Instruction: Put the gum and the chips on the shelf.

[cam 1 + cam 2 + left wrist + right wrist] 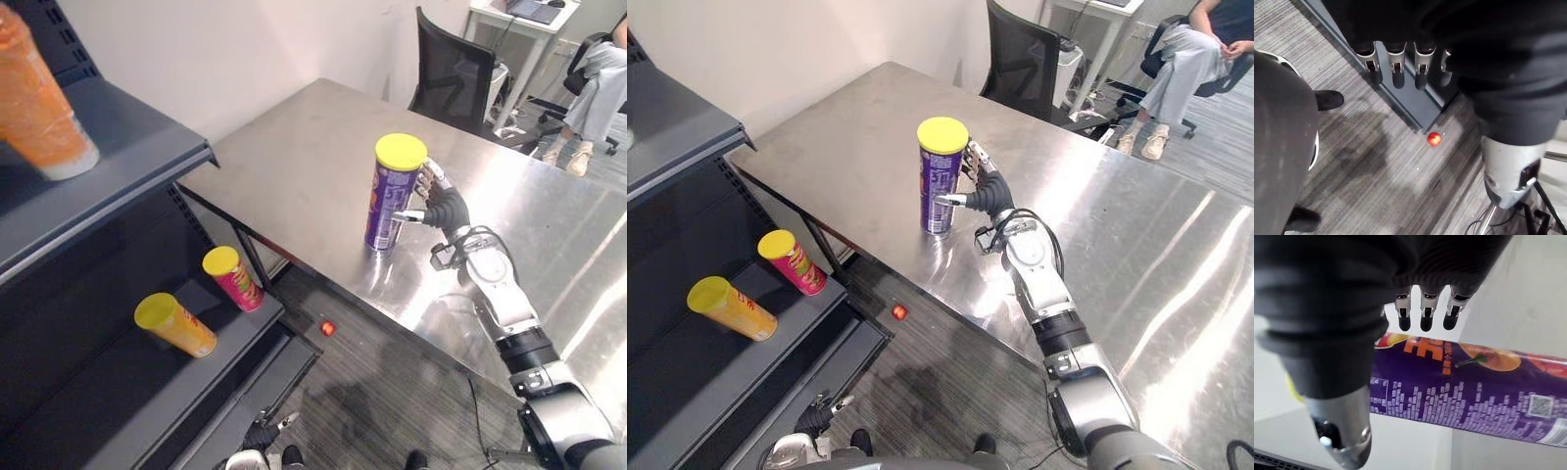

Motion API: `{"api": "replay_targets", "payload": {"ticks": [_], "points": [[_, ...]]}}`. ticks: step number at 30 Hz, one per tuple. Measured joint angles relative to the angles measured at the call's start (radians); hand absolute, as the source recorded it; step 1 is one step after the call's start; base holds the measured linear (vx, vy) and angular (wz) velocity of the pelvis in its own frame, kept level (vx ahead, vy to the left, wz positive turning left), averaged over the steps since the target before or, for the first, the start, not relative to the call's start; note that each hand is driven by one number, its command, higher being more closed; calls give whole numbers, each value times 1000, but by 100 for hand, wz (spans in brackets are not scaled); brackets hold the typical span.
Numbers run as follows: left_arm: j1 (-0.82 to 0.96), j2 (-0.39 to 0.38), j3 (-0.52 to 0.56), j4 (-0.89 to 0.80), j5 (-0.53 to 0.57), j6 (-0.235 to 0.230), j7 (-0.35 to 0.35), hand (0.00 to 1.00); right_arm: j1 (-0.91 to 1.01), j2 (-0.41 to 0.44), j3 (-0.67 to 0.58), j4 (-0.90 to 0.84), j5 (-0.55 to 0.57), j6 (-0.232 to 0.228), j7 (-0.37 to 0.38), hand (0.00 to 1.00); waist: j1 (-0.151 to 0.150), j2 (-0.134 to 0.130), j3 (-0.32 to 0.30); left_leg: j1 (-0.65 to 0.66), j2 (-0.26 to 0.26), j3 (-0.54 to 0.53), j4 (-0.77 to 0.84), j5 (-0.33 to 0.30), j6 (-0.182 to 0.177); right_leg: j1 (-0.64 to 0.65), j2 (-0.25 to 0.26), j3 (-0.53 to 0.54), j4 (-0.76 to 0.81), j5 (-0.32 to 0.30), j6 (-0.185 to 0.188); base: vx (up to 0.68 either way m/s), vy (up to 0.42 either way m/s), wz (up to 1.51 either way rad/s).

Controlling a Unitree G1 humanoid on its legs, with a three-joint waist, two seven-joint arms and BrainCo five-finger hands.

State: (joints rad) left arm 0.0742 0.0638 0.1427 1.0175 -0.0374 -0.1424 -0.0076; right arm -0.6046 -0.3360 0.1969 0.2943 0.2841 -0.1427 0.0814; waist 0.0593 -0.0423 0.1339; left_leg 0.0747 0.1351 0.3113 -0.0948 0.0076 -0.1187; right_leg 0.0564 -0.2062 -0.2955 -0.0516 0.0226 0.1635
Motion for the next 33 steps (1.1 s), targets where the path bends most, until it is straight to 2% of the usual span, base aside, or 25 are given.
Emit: {"api": "replay_targets", "payload": {"ticks": [3,4,11,26,33], "points": [[-1,0,0,-4,-4,-1,2,0,-62,0,9,0,0,1,-2,0,7,0,5,-9,1,-14,0,7,0,0,1,-4,0,0,0,-20,-17,11],[-1,0,0,-4,-7,-1,2,0,-72,0,9,0,-1,1,-3,100,7,-1,5,-12,2,-16,0,8,0,0,1,-5,0,0,0,-37,-19,14],[-1,-1,-1,-25,-30,-1,3,0,-152,0,21,13,-11,1,-7,100,31,-6,12,-35,2,-25,0,21,2,-19,1,-5,3,0,0,-14,-8,3],[0,5,-20,-36,-29,0,8,0,-176,7,35,56,-32,0,-7,100,30,-7,13,-33,22,-18,-5,34,-9,-32,20,8,20,-5,-8,-8,-8,-2],[0,5,-22,-38,-27,0,7,0,-129,44,-23,60,-32,-15,-19,100,29,-9,13,-18,23,-9,-7,34,-9,-21,20,20,16,-5,-8,-13,-3,-3]]}}
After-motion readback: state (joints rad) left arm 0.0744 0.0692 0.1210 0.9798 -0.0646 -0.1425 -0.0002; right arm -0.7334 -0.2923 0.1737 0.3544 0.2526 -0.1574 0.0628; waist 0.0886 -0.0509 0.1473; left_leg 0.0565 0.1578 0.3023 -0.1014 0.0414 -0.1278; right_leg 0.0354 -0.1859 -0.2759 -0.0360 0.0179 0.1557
